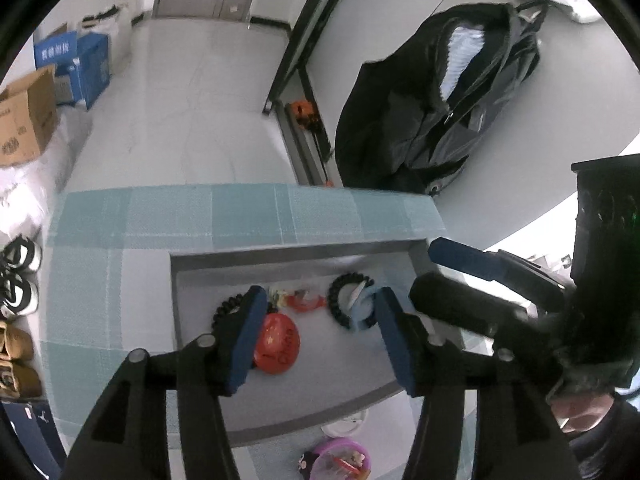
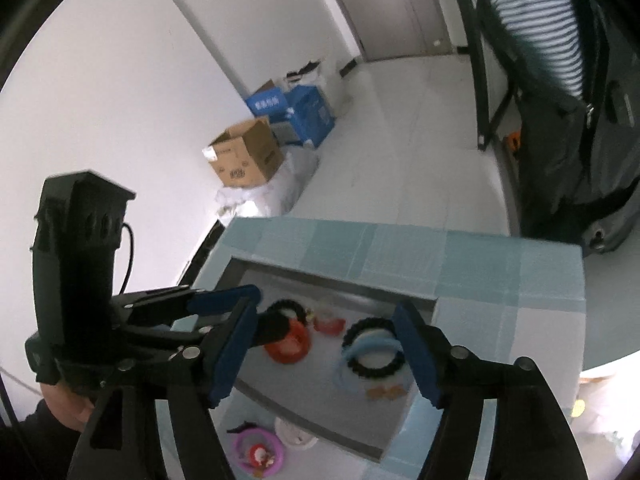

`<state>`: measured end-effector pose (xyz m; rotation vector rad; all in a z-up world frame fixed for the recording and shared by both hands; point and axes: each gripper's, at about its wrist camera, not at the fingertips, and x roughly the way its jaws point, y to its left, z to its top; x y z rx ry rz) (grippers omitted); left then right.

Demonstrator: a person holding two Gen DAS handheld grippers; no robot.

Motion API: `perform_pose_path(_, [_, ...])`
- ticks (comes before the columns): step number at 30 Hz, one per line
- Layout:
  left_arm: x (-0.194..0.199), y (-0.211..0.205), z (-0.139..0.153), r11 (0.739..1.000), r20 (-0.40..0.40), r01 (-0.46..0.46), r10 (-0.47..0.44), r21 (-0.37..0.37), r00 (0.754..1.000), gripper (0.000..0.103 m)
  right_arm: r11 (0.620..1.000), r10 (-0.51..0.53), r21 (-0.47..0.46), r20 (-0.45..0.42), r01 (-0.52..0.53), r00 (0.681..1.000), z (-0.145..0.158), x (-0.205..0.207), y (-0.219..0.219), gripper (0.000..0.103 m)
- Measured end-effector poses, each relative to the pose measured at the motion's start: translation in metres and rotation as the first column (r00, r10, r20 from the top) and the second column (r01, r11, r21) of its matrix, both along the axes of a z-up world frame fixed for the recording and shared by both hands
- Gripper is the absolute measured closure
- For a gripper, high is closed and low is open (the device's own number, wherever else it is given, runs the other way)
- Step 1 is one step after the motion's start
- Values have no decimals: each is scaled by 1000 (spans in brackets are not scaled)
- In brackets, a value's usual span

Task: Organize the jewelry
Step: 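Open the right gripper to drop the blue ring into the box, then move the left gripper down to the pink ring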

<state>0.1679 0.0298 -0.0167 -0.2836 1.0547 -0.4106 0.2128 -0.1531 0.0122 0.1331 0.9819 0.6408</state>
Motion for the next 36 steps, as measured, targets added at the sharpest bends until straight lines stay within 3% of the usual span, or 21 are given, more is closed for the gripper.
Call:
perform_pose_path(6, [-15,1,14,996,78,-37,30,79,996,51,997,-66,30,27,65,997,11,-6,-17,20])
perform_pose_path(9, [-24,0,17,991,108,-52,39,123,993,51,996,-84,37,44,82,996,16,-10,-22,19])
perform_pose_path(19, [-48,1,28,981,179,-103,73,163,981,51,994,-110,32,99,108,989,26,-35,-29,13])
perform_pose_path(28, [-67,9,32,975,198,-154,121,160,973,50,991,-125,53,126,119,984,34,-56,-34,6])
perform_pose_path(36, [-87,9,19,972,163,-145,115,184,980,49,988,-140,83,108,132,984,28,-81,-36,4])
